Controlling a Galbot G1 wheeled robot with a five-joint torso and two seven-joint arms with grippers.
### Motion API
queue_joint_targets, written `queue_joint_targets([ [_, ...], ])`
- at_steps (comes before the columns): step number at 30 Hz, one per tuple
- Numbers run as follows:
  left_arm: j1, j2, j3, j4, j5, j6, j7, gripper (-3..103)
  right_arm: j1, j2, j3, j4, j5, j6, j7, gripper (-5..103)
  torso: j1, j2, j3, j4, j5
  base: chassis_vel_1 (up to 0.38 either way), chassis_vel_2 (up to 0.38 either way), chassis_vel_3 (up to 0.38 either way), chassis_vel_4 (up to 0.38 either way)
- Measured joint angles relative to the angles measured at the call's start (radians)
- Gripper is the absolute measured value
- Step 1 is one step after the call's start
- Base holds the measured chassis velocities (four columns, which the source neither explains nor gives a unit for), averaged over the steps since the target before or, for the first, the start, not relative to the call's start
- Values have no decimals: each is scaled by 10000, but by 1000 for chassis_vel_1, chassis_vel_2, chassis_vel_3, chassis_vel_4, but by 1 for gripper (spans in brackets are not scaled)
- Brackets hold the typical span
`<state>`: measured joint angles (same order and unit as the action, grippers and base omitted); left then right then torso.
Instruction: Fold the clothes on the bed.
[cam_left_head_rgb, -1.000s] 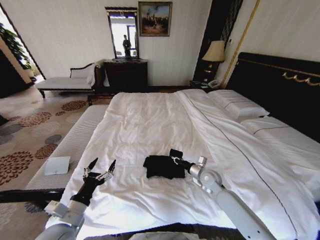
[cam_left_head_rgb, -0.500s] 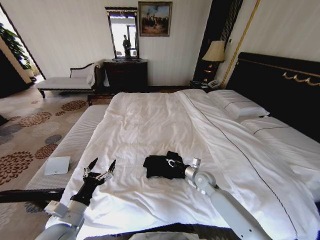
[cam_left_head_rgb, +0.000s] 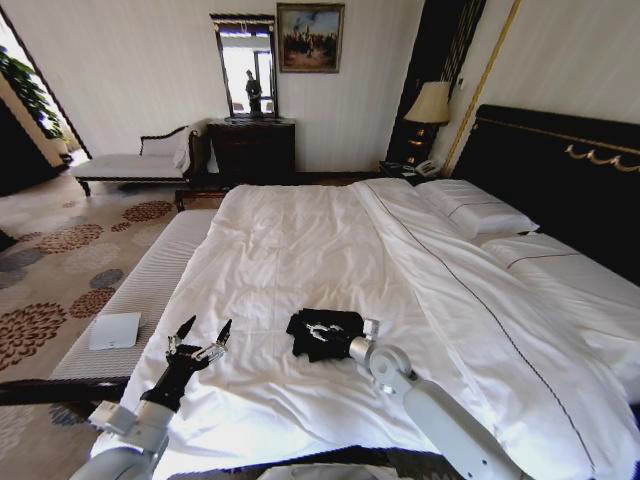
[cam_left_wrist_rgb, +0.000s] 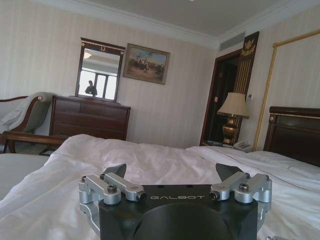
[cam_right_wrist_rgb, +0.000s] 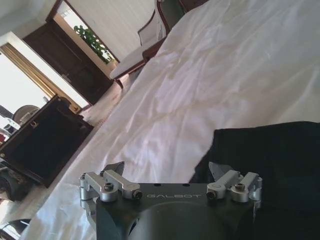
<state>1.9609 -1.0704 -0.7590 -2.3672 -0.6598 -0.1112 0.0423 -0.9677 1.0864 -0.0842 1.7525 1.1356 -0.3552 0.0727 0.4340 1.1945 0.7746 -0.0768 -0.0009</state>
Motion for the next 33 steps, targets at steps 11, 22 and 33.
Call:
queue_joint_targets([
  [11, 1, 0, 0, 0, 0, 0, 0, 100, -1039, -35, 1493, -791, -2589, 2073, -455, 100, 0, 0, 0, -5, 2, 0, 0, 0, 0],
  [22, 0, 0, 0, 0, 0, 0, 0, 100, -1190, 1562, 1505, -3249, -6555, 4769, -1125, 100, -1, 1, -1, -1, 0, 0, 0, 0, 0],
  [33, 0, 0, 0, 0, 0, 0, 0, 100, -173, 2368, 81, -4208, -7078, 4908, -1131, 100, 0, 0, 0, 0, 1, 0, 0, 0, 0],
])
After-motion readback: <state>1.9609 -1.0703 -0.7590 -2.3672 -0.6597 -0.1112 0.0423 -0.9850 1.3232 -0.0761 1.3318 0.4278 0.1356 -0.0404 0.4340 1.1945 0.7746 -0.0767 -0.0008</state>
